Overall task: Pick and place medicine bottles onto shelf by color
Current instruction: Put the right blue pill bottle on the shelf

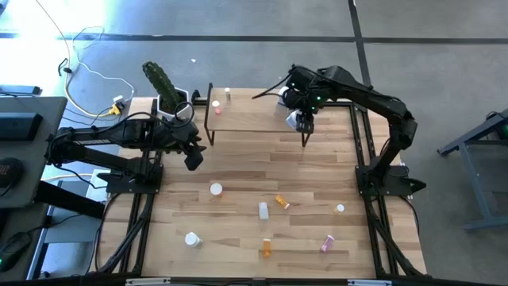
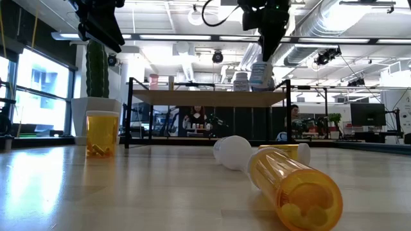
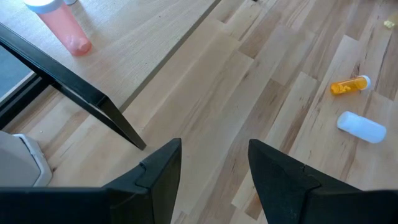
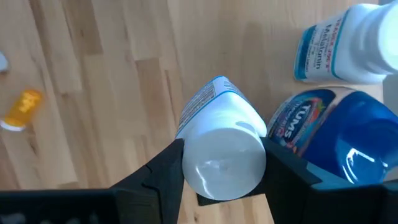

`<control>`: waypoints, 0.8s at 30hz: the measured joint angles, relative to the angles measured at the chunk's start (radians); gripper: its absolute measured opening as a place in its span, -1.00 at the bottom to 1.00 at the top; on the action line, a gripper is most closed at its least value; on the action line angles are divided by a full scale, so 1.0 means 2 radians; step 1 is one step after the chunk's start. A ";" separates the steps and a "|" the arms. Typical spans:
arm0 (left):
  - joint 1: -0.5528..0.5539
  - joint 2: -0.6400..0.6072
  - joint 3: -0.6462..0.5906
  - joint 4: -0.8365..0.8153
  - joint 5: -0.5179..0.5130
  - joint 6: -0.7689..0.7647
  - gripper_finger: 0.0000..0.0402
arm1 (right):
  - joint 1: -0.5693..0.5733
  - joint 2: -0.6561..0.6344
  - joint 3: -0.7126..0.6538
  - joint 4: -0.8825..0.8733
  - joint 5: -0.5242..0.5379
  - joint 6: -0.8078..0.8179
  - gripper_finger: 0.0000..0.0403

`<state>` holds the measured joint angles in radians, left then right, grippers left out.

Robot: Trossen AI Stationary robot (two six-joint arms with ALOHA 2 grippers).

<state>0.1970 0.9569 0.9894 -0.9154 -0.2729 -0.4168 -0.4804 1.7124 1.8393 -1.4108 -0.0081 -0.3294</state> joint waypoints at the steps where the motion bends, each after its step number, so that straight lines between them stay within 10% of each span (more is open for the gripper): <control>1: 0.000 0.000 0.000 0.000 0.000 0.000 -0.13 | 0.001 0.003 0.000 0.000 0.007 -0.004 -0.18; 24: 0.000 0.000 0.000 0.000 0.000 0.000 -0.13 | 0.006 0.012 -0.002 -0.011 0.038 -0.018 -0.18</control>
<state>0.1970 0.9569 0.9894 -0.9154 -0.2729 -0.4168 -0.4691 1.7370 1.8351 -1.4326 0.0688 -0.3648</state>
